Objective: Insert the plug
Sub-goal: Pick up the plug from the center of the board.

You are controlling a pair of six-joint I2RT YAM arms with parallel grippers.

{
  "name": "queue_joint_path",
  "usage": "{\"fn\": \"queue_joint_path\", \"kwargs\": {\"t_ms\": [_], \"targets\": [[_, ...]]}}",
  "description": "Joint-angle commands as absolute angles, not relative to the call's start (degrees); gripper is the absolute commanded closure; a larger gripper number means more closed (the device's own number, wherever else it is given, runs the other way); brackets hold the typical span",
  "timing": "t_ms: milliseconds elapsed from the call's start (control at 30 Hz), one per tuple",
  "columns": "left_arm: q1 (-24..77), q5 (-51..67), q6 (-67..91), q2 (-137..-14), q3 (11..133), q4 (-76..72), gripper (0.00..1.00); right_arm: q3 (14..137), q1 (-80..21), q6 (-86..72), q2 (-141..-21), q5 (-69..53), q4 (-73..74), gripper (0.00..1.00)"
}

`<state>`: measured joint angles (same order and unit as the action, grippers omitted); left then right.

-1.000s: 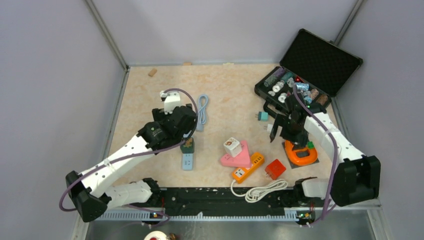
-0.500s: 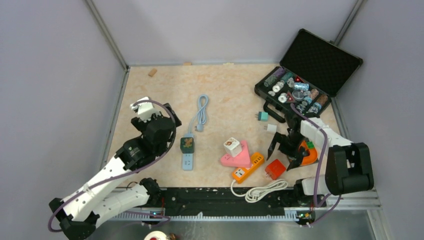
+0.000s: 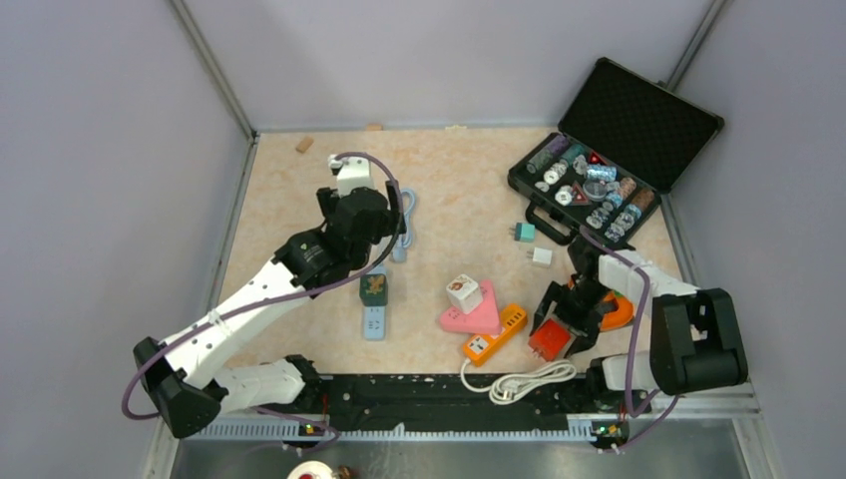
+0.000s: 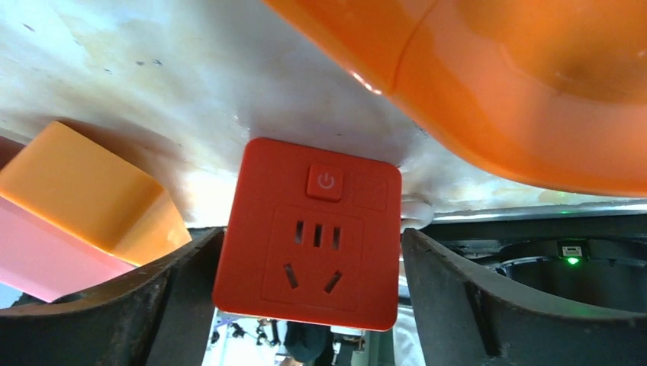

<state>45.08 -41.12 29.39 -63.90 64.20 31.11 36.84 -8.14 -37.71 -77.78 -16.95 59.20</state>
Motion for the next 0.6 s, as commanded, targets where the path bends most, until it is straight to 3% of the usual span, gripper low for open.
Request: {"fn": "queue_joint_path", "kwargs": {"t_ms": [0, 333, 467, 567], "targets": [[44.3, -32.7, 27.3, -65.6, 69.9, 28.3, 0.01, 37.7, -7.5, -41.6, -75.8, -18.0, 56.3, 0.22], [42.7, -19.0, 31.0, -70.0, 73.8, 30.1, 0.01, 47.0, -7.5, -36.7, -74.6, -11.7, 59.7, 0.88], [41.0, -12.8, 33.8, -71.0, 73.2, 30.2, 0.01, 54.0, -7.7, -28.7, -74.0, -14.6, 59.9, 1.0], [39.2, -7.0, 35.6, -71.2, 72.2, 29.9, 0.01, 59.3, -8.4, -22.6, -73.5, -20.1, 59.0, 1.0]]}}
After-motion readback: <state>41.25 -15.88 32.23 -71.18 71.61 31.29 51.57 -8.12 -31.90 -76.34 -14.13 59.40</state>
